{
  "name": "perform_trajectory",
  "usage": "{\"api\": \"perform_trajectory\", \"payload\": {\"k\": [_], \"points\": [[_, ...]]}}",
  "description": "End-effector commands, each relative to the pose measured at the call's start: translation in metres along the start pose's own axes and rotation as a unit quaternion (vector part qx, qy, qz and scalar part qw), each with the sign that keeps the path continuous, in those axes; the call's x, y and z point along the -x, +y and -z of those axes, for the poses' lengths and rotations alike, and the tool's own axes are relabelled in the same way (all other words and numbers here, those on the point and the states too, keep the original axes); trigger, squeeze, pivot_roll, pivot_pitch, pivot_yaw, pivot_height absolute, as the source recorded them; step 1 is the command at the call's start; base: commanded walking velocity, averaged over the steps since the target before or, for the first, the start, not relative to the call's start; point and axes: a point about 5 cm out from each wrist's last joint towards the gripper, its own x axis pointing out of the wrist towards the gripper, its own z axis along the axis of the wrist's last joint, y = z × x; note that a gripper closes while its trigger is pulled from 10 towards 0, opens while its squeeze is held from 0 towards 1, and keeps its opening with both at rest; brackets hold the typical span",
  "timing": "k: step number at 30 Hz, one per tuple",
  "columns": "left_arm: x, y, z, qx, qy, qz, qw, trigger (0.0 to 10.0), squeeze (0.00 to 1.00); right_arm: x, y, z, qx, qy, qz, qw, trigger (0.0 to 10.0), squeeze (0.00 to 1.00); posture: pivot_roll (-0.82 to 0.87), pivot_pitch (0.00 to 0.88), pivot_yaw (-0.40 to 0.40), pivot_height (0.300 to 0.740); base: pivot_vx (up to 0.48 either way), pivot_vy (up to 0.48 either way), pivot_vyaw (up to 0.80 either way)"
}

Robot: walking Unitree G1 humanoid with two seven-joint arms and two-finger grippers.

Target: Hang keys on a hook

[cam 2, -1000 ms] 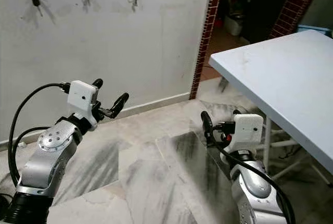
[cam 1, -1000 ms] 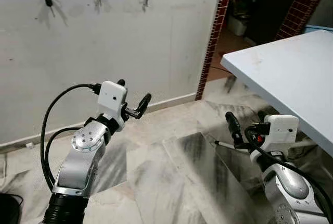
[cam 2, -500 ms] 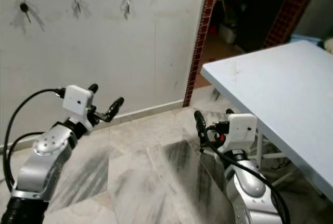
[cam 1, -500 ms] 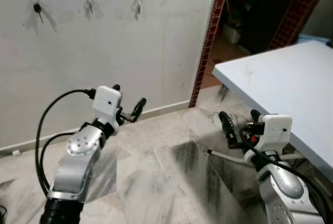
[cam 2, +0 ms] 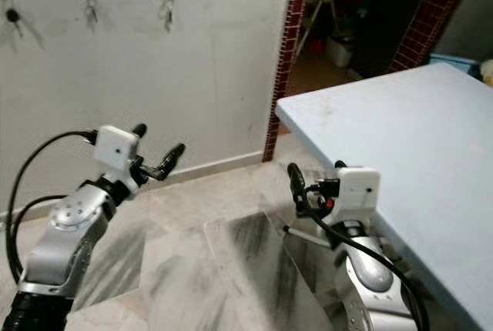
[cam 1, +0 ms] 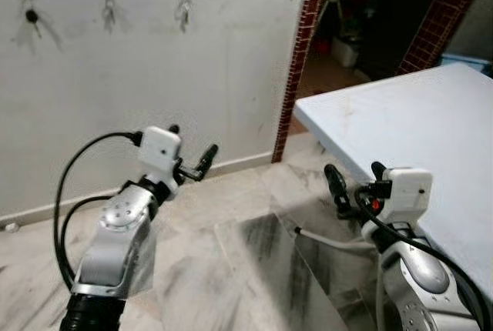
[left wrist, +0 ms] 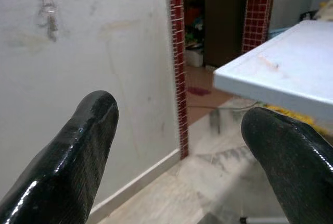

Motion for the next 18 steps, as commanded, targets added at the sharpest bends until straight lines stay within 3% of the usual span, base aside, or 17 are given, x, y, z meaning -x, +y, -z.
{"api": "perform_trajectory", "payload": {"k": [1,10,18], "points": [[-0.004,-0.01,-0.002,0.003,-0.003,0.014,1.0,10.0,0.0,0.002,-0.007,-0.001,0.005,0.004,0.013,1.0,10.0,0.0,0.11,0.0,-0.027,0.74,0.0,0.0,-0.68],[-0.009,-0.009,-0.001,0.009,0.0,-0.006,1.0,10.0,0.0,0.002,-0.009,-0.002,0.007,0.004,0.016,1.0,10.0,0.0,0.11,0.0,-0.032,0.74,0.0,0.0,-0.79],[-0.017,-0.003,-0.002,0.063,0.007,-0.044,0.997,10.0,0.0,0.001,-0.009,-0.004,0.005,0.002,0.019,1.0,10.0,0.0,0.1,0.0,-0.037,0.74,0.0,0.0,-0.79]]}}
